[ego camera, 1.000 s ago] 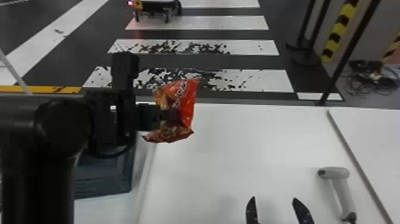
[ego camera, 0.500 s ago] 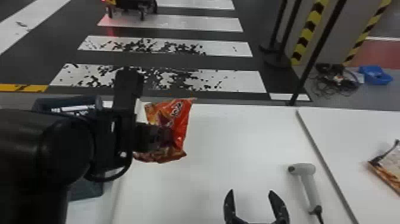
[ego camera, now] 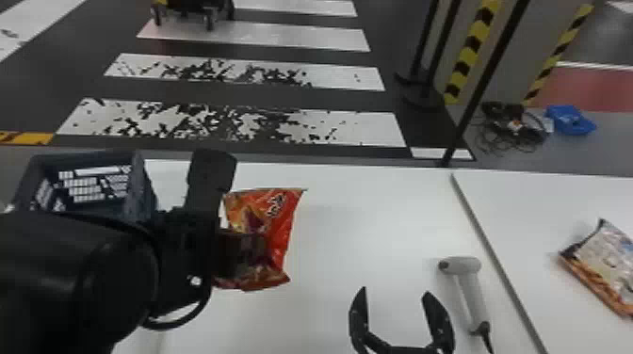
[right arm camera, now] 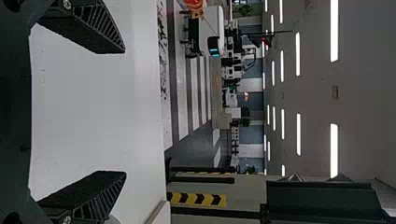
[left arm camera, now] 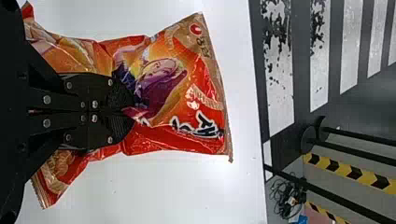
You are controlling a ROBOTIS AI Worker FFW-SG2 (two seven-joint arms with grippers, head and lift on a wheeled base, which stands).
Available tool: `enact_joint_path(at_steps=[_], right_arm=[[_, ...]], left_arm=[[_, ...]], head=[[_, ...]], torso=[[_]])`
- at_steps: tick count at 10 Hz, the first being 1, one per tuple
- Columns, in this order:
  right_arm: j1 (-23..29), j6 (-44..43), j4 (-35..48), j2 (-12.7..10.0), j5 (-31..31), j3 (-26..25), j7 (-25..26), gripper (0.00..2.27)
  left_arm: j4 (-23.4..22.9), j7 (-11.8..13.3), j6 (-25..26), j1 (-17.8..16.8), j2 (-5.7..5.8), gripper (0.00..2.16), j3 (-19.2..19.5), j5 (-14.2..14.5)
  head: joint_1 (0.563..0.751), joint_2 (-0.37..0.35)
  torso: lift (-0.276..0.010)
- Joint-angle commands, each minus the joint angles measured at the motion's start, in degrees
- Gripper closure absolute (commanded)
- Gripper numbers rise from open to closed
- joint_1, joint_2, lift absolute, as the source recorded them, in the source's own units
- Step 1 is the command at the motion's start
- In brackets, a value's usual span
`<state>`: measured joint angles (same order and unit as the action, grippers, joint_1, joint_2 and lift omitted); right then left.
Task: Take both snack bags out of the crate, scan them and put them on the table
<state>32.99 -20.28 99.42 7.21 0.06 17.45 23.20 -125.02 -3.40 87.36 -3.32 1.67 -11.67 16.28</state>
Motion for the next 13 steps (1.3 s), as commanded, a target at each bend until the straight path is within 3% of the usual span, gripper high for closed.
enact_joint_path(at_steps=[1,2,5,7,10,11,12,13], right_arm=[[0.2,-0.5,0.2,0.0,-0.4,-0.4,0.0,0.06],[0.2,-0.5,0.3,0.1,-0.5,-0.5,0.4,0.06],[0.8,-0.5,0.8,0.1,-0.5,-0.7,0.4,0.06],[0.8,-0.5,0.9,0.1,-0.7,-0.7,0.4,0.06],[1.1,-0.5,1.2,0.3,-0.8,-0.8,0.4,0.06],[1.2,-0.3,1.3,0.3,-0.8,-0.8,0.4,0.06],[1.2,-0.3,1.3,0.3,-0.8,-0.8,0.4,0.06],[1.1,-0.3,1.3,0.4,-0.9,-0.8,0.4,0.06]], left_arm=[[1.4,-0.6,-2.0,0.9,0.09,2.14,-1.5,-0.1],[3.1,-0.8,-4.6,1.3,0.00,2.14,-2.5,-0.2],[7.9,-6.4,-12.5,2.4,-0.09,2.14,-8.2,0.2],[12.1,-9.4,-18.7,2.4,-1.05,2.14,-11.5,1.3],[15.2,-12.2,-21.1,2.6,-1.82,2.09,-15.5,2.4],[15.8,-13.0,-21.1,3.0,-1.82,1.35,-15.9,2.8],[15.8,-15.0,-21.5,3.4,-1.82,0.23,-16.4,3.1],[15.7,-16.4,-22.2,3.7,-1.82,0.02,-16.5,3.1]], head=[[0.695,-0.116],[0.695,-0.130],[0.695,-0.158],[0.695,-0.198],[0.695,-0.251],[0.695,-0.271],[0.695,-0.280],[0.695,-0.284]], torso=[[-0.093],[-0.093],[-0.093],[-0.093],[-0.093],[-0.093],[-0.093],[-0.093]])
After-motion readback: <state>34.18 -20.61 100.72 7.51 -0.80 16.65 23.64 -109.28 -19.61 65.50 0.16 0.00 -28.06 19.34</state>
